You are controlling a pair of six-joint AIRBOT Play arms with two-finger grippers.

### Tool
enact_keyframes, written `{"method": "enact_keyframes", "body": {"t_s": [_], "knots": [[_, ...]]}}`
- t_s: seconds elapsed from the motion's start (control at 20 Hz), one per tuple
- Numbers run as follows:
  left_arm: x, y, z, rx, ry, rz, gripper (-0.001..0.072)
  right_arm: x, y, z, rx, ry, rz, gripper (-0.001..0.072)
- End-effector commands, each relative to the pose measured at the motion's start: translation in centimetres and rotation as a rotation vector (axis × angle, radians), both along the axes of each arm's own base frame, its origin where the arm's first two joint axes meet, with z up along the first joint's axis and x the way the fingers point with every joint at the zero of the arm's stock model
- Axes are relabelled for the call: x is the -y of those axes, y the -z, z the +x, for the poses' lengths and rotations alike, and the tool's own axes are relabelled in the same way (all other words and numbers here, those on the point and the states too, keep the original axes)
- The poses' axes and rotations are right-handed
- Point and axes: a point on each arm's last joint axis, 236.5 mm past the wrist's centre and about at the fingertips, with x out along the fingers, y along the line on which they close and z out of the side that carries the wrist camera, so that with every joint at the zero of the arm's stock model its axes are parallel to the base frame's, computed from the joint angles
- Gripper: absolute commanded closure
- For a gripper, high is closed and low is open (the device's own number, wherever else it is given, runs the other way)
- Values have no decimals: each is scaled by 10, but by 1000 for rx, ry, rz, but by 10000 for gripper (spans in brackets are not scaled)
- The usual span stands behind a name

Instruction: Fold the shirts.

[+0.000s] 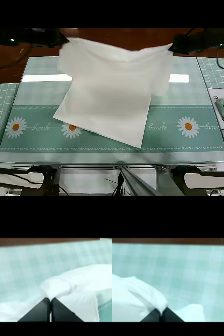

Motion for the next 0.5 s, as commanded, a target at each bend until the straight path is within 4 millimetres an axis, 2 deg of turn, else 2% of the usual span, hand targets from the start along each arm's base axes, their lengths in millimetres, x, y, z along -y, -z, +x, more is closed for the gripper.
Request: {"method": "enact_keyframes", "body": {"t_s": [0.0,0.05,0.1,0.15,0.25,0.35,0.45], "knots": [[27,81,-15,-293,39,-32,486,-3,52,7,-97,-25,-70,682],[28,92,-20,-354,32,-42,247,-3,54,7,-100,-25,-71,682],[22,96,-23,-383,19,-29,179,-2,53,7,-99,-24,-73,682],[9,95,-26,-401,-7,-6,180,0,51,5,-100,-25,-79,681],[-29,78,-36,-419,-71,34,179,6,45,-1,-97,-31,-118,681],[-69,57,-63,-447,-101,97,180,15,42,-5,-94,-33,-165,681],[-90,43,-101,-491,-103,157,180,26,43,-8,-104,-26,-215,682]]}}
